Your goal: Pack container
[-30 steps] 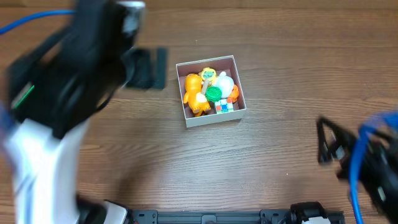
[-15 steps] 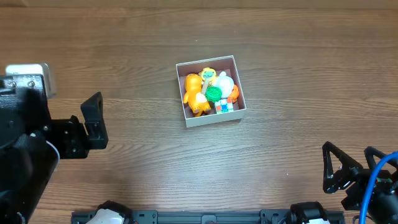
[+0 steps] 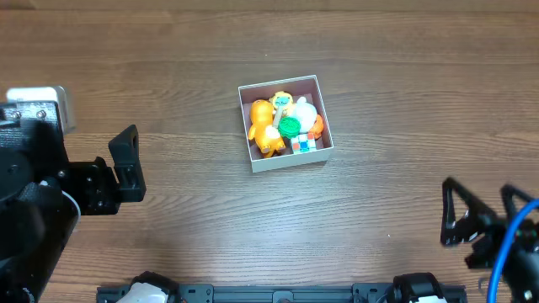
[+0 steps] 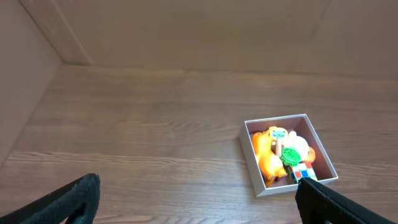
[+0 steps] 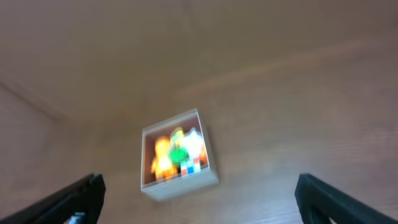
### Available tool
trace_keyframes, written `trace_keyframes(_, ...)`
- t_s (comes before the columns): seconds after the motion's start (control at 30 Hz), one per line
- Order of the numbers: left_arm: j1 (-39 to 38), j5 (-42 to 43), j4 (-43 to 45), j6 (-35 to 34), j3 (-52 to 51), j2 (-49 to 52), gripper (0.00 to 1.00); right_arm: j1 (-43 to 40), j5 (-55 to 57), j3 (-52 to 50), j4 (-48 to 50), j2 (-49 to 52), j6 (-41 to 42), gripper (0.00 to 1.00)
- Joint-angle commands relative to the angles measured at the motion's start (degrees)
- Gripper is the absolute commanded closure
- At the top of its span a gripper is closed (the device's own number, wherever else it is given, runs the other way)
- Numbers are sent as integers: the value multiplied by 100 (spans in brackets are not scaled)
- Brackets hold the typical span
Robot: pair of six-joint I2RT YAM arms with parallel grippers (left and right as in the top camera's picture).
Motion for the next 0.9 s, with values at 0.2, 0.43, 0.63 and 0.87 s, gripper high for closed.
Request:
trace_keyframes(0.2,-4,-101,13,-81,-31,-35,0,26,153,-3698,2251,-1930,-372,0)
trace_keyframes(0.43,-4,-103,11,-81,-31,-35,0,20,160,-5969,3526,-2651,-374,0)
trace_keyframes(0.63,-4,-103,11,-81,-31,-35,0,15,157,-7549,4894,-2909,-372,0)
trace_keyframes(0.87,-4,-101,11,-81,-31,-35,0,15,155,-8452,5346,-3698,-372,0)
